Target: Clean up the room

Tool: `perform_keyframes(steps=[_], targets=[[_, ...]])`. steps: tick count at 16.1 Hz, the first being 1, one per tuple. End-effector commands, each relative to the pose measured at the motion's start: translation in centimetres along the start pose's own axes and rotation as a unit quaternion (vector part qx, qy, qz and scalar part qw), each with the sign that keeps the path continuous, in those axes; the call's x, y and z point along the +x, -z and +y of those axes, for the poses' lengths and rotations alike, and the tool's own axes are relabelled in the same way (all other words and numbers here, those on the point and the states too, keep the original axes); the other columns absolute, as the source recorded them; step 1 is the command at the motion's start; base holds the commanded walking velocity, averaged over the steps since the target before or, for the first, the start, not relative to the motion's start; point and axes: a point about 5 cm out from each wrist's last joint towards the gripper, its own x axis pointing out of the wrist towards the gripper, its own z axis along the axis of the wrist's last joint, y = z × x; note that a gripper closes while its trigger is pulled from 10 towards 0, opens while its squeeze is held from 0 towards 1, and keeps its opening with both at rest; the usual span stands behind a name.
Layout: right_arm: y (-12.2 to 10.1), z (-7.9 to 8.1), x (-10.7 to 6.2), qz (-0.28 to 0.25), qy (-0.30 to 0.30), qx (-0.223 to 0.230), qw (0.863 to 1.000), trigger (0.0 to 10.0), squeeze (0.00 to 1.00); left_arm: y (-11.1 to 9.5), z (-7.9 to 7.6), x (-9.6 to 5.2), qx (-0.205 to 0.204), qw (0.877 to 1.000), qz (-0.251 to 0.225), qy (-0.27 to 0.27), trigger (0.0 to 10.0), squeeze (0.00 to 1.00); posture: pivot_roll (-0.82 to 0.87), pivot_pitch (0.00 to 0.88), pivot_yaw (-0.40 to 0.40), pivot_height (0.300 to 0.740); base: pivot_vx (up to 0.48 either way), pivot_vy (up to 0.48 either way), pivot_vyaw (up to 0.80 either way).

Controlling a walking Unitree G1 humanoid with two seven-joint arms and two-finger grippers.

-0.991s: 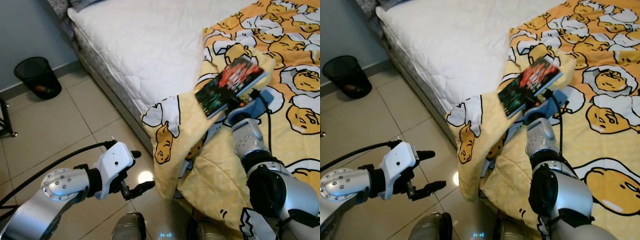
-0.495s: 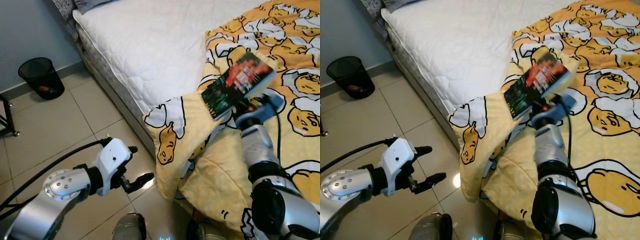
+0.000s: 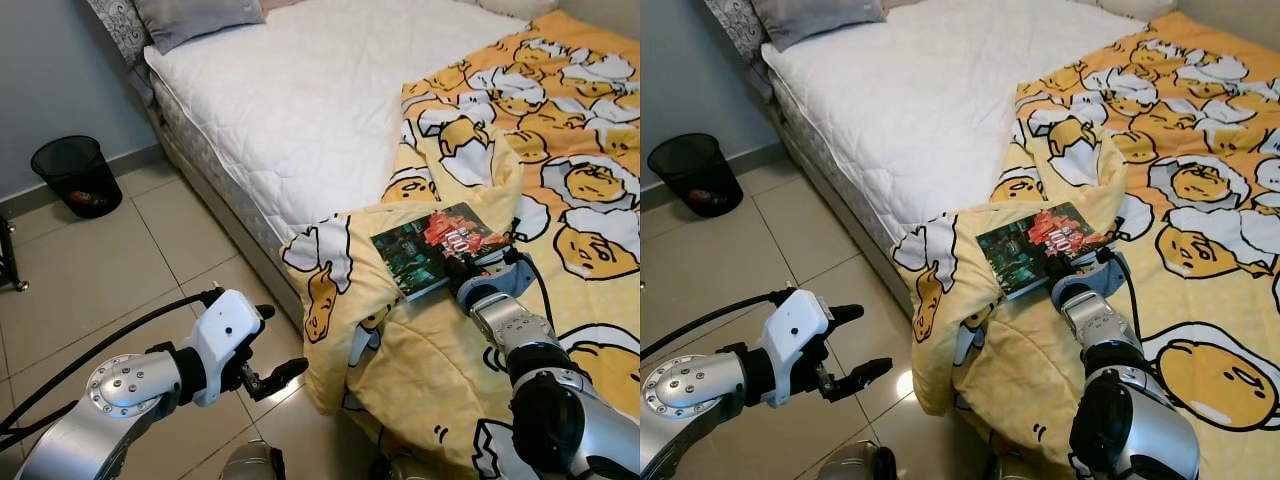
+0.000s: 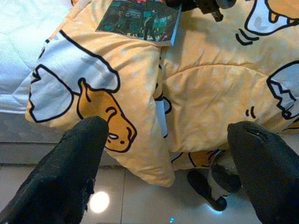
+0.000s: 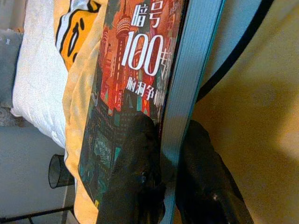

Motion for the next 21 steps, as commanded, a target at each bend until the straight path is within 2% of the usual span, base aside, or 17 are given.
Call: perform_keyframes(steps=[1,2,4,8,9,11,13,14,17,21], targets=[[2.5,-1.4,-0.2,0.051,0.033,-0.006,0.998,10.0,0.00,-0.3,0.0,-0.2,0.015,1.000,-0.003,-0.003,10.0,0.49,0.18,0.085,0.017,0.740,0.000,0.000,0.00],[1.7,-0.6,0.0,0.030,0.022,0.009,0.999,10.0,1.00,-0.4,0.1,-0.1,0.016,1.000,-0.004,-0.004,10.0,0.49,0.18,0.089,0.015,0.740,0.000,0.000,0.00],[0.9,0.3,0.2,0.011,-0.001,0.018,1.000,10.0,1.00,-0.6,0.3,0.1,0.016,1.000,-0.007,-0.001,10.0,0.49,0.18,0.094,0.014,0.740,0.000,0.000,0.00],[0.7,0.5,0.2,0.011,-0.008,0.021,1.000,10.0,1.00,-0.8,0.2,0.4,0.017,1.000,-0.008,0.010,10.0,0.48,0.17,0.103,0.016,0.740,0.000,0.000,0.00],[0.5,0.6,0.2,0.006,-0.009,0.027,1.000,10.0,0.00,-0.9,0.3,0.5,0.018,1.000,-0.008,0.010,10.0,0.48,0.17,0.101,0.017,0.740,0.000,0.000,0.00],[0.1,0.9,0.2,0.002,-0.018,0.032,0.999,10.0,0.00,-1.1,0.3,0.5,0.019,1.000,-0.009,0.010,10.0,0.48,0.18,0.102,0.017,0.740,0.000,0.000,0.00],[-0.5,1.2,0.0,0.001,-0.032,0.017,0.999,10.0,0.00,-1.2,0.4,0.4,0.019,1.000,-0.009,0.010,10.0,0.48,0.17,0.105,0.019,0.740,0.000,0.000,0.00],[-1.3,1.6,-0.3,0.002,-0.060,-0.007,0.998,10.0,0.00,-1.2,0.4,0.4,0.020,1.000,-0.009,0.011,10.0,0.47,0.17,0.105,0.019,0.740,0.000,0.000,0.00],[-2.5,2.4,-0.9,0.001,-0.091,-0.048,0.995,10.0,0.00,-1.2,0.3,0.4,0.020,1.000,-0.009,0.012,10.0,0.46,0.17,0.108,0.020,0.740,0.000,0.000,0.00],[-2.8,2.9,-1.2,0.005,-0.101,-0.075,0.992,10.0,0.00,-1.1,0.1,0.5,0.019,1.000,-0.008,0.015,10.0,0.45,0.17,0.110,0.027,0.740,0.000,0.000,0.00]])
